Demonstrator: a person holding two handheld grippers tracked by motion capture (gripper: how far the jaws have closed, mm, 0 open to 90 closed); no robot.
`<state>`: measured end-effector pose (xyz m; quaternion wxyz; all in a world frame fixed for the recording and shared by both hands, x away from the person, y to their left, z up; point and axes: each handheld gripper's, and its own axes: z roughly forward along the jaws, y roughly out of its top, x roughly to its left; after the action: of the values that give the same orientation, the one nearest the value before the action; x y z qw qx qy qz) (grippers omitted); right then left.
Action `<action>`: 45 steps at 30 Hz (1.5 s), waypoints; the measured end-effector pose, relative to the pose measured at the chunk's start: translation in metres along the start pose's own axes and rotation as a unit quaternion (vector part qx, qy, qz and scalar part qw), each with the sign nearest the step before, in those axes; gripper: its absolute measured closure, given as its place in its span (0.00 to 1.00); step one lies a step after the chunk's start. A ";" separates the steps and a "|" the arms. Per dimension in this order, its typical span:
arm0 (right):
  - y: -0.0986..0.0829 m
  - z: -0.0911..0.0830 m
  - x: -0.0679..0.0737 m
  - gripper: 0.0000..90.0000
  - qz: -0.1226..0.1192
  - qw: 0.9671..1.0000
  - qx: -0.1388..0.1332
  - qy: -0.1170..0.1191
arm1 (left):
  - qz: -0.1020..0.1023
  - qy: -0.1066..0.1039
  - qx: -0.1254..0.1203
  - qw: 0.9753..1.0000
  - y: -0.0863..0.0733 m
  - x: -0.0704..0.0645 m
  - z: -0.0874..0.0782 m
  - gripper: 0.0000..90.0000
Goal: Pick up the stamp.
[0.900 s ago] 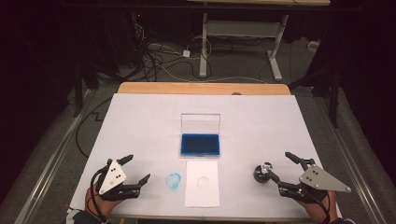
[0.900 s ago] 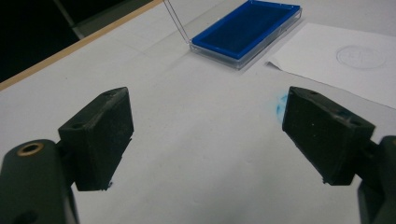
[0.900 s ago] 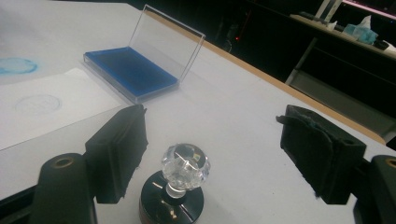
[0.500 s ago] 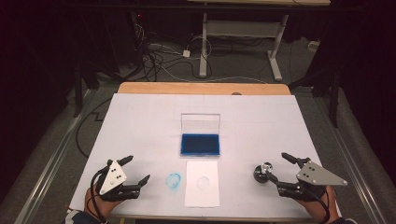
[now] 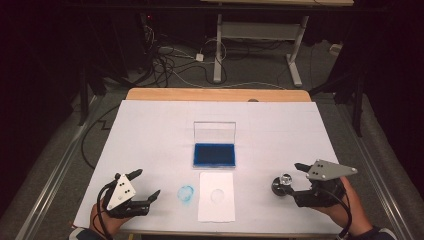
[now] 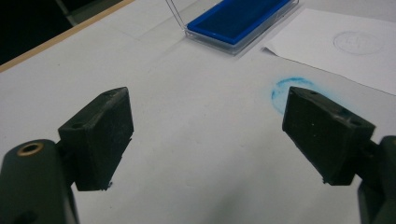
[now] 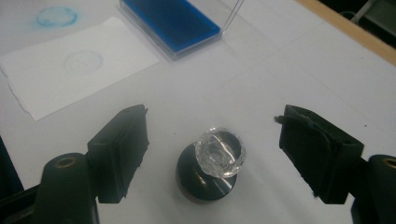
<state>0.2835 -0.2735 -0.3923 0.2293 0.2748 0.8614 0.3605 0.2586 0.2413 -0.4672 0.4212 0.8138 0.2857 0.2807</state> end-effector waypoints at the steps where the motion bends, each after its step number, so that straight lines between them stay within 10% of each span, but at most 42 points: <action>1: 0.000 0.000 0.000 0.26 0.000 1.000 0.000 0.000 | 0.000 0.000 0.000 1.000 0.000 0.000 0.000 0.17; 13: 0.017 0.031 -0.007 0.35 -0.015 0.988 0.146 0.048 | 0.007 -0.004 0.001 1.000 0.001 -0.003 0.000 0.17; 45: 0.001 0.054 -0.021 0.61 0.016 0.985 0.159 0.062 | 0.010 -0.005 0.011 1.000 -0.001 -0.003 0.002 0.17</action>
<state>0.3315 -0.2597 -0.4220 0.1232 0.2993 0.9156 0.2387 0.2577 0.2388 -0.4699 0.4112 0.8224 0.2782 0.2777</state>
